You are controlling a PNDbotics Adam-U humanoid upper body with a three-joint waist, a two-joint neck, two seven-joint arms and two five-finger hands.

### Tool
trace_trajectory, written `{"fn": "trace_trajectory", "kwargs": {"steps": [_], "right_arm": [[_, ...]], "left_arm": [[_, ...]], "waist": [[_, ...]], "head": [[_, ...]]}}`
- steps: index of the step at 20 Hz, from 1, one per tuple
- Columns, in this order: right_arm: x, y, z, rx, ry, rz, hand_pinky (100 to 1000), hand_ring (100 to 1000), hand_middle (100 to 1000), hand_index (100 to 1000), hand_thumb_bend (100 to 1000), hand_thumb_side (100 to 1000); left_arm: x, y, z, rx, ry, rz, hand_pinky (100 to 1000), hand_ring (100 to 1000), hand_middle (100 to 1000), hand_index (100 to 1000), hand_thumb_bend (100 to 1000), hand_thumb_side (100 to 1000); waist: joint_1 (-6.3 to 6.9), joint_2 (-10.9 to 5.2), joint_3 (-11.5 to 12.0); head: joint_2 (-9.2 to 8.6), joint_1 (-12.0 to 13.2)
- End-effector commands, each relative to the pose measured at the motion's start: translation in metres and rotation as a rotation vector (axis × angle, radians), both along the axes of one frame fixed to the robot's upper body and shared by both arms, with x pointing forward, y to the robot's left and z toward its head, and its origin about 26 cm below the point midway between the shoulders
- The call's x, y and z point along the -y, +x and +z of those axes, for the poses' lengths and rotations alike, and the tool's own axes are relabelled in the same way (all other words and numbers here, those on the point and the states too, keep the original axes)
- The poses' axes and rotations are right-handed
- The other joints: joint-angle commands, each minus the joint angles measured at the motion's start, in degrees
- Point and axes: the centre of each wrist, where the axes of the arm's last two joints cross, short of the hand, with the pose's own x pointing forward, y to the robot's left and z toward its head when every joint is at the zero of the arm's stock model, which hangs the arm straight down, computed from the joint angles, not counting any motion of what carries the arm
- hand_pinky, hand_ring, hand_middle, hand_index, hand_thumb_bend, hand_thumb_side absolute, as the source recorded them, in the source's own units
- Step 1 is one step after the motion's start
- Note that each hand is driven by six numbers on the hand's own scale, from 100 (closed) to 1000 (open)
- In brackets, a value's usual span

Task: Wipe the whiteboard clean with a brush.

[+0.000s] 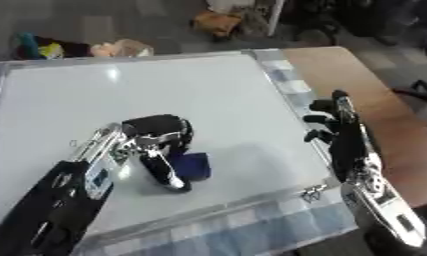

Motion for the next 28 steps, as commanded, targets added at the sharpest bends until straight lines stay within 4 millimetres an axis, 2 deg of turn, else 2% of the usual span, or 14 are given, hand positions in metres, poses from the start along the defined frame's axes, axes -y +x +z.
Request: {"fn": "trace_trajectory", "kwargs": {"steps": [1, 10, 28], "right_arm": [[0.004, 0.001, 0.007, 0.025, -0.010, -0.001, 341, 599, 632, 647, 100, 783], [0.004, 0.001, 0.008, 0.025, -0.011, 0.000, 341, 599, 632, 647, 100, 783], [0.005, 0.001, 0.007, 0.023, -0.013, -0.004, 342, 600, 633, 648, 100, 785]], "left_arm": [[-0.002, 0.002, 0.004, 0.007, 0.002, 0.006, 323, 409, 411, 184, 624, 100], [-0.009, 0.003, 0.006, 0.000, -0.015, 0.031, 301, 381, 382, 186, 634, 100], [-0.030, 0.005, 0.022, -0.004, -0.066, 0.096, 295, 372, 371, 185, 631, 100]], "waist": [[-0.03, -0.67, 0.1], [-0.20, -0.65, 0.6], [-0.12, -1.02, 1.3]], "head": [[0.08, -0.1], [0.01, 0.0], [-0.23, -0.3]]}}
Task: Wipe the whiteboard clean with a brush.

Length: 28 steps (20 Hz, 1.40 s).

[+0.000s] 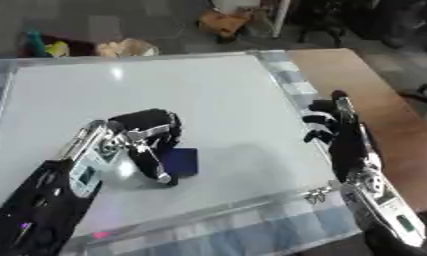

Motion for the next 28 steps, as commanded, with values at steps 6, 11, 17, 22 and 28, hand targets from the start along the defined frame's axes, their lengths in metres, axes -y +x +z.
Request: {"fn": "trace_trajectory", "kwargs": {"steps": [6, 11, 17, 22, 28], "right_arm": [[0.006, 0.001, 0.007, 0.025, -0.012, -0.008, 342, 600, 633, 648, 100, 785], [0.006, 0.000, 0.007, 0.023, -0.013, -0.006, 342, 601, 634, 648, 100, 786], [0.006, 0.000, 0.006, 0.021, -0.013, -0.005, 342, 601, 634, 649, 100, 788], [0.006, 0.000, 0.006, 0.020, -0.014, -0.004, 342, 601, 634, 648, 100, 787], [0.006, -0.001, 0.006, 0.018, -0.014, -0.003, 341, 601, 634, 648, 100, 788]], "left_arm": [[-0.016, 0.003, 0.016, 0.016, -0.036, 0.049, 294, 369, 368, 185, 627, 100], [-0.027, 0.005, 0.018, 0.005, -0.069, 0.096, 294, 367, 364, 185, 623, 100], [-0.041, 0.008, 0.017, 0.003, -0.076, 0.151, 295, 369, 366, 186, 621, 100], [-0.056, 0.014, 0.016, 0.013, -0.071, 0.209, 296, 370, 368, 185, 623, 100], [-0.069, 0.019, 0.015, 0.019, -0.089, 0.276, 296, 368, 366, 186, 620, 100]], "waist": [[0.16, -1.08, 0.3], [0.08, -1.12, 0.5], [0.01, -1.18, 0.7], [-0.01, -1.20, 0.9], [-0.14, -1.16, 0.9]], "head": [[-0.29, -0.3], [-0.35, -0.4], [-0.42, -0.5], [-0.47, -0.5], [-0.52, -0.6]]}}
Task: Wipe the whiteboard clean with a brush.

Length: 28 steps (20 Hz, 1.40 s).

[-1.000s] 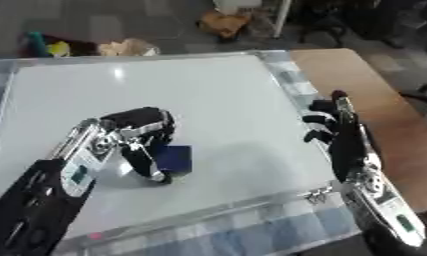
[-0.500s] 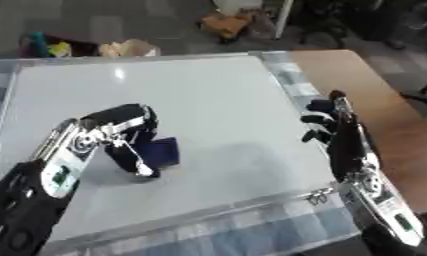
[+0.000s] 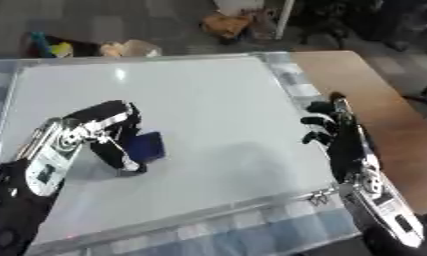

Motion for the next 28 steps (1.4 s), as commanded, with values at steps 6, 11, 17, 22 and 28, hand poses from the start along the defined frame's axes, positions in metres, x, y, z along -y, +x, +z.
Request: {"fn": "trace_trajectory", "kwargs": {"steps": [6, 11, 17, 22, 28], "right_arm": [[0.005, 0.000, 0.008, 0.026, -0.013, -0.003, 341, 601, 635, 649, 100, 788], [0.005, 0.000, 0.008, 0.025, -0.013, -0.004, 341, 601, 635, 648, 100, 788], [0.006, 0.000, 0.008, 0.026, -0.014, -0.006, 341, 602, 635, 649, 100, 788], [0.006, 0.000, 0.007, 0.026, -0.014, -0.005, 341, 602, 636, 649, 100, 788], [0.006, 0.000, 0.007, 0.027, -0.015, -0.005, 341, 602, 636, 649, 100, 788]], "left_arm": [[-0.021, 0.008, 0.009, 0.041, -0.028, 0.100, 296, 368, 365, 186, 622, 100], [-0.031, 0.011, 0.008, 0.048, -0.028, 0.152, 296, 369, 366, 186, 623, 100], [-0.047, 0.015, 0.006, 0.057, -0.012, 0.204, 296, 371, 370, 186, 628, 100], [-0.058, 0.017, 0.005, 0.061, -0.010, 0.246, 295, 369, 371, 186, 630, 100], [-0.067, 0.018, -0.002, 0.046, -0.009, 0.285, 296, 371, 372, 186, 627, 100]], "waist": [[-0.14, -0.87, 0.0], [-0.18, -0.85, 0.1], [-0.11, -0.89, 0.7], [-0.09, -0.89, 1.0], [-0.13, -0.84, 1.3]], "head": [[-0.51, -0.2], [-0.56, -0.2], [-0.67, -0.2], [-0.71, -0.3], [-0.71, -0.3]]}}
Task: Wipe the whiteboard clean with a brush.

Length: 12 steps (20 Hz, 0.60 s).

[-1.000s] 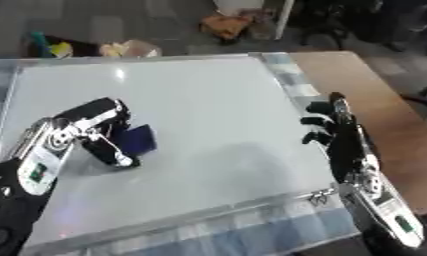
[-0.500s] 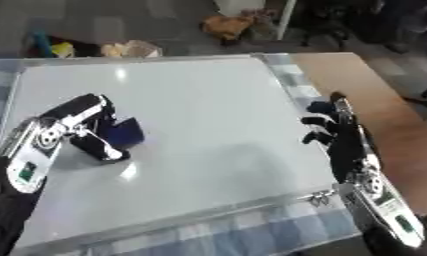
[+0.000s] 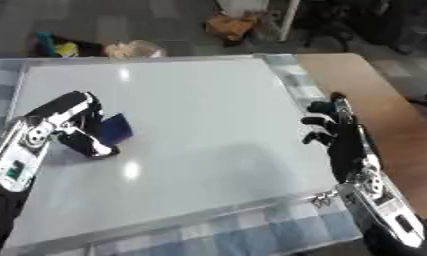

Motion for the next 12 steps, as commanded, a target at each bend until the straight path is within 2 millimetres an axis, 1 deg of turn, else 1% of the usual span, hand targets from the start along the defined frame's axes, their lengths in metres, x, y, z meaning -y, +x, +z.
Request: {"fn": "trace_trajectory", "kwargs": {"steps": [1, 8, 12], "right_arm": [[0.004, 0.000, 0.008, 0.028, -0.015, -0.001, 341, 602, 636, 649, 100, 788], [0.004, 0.000, 0.008, 0.027, -0.015, -0.001, 341, 602, 636, 649, 100, 789], [0.004, 0.000, 0.008, 0.027, -0.015, -0.001, 341, 602, 636, 649, 100, 789]], "left_arm": [[-0.018, 0.003, -0.001, -0.004, 0.037, 0.051, 297, 372, 373, 186, 626, 100], [-0.025, 0.005, -0.009, -0.029, 0.047, 0.085, 298, 373, 376, 187, 626, 106], [-0.026, 0.005, -0.011, -0.030, 0.048, 0.090, 298, 373, 376, 187, 626, 106]], "waist": [[0.10, -0.60, 0.1], [-0.02, -0.40, 0.1], [-0.04, -0.35, 0.1]], "head": [[-0.68, -0.2], [-0.65, -0.2], [-0.65, -0.2]]}}
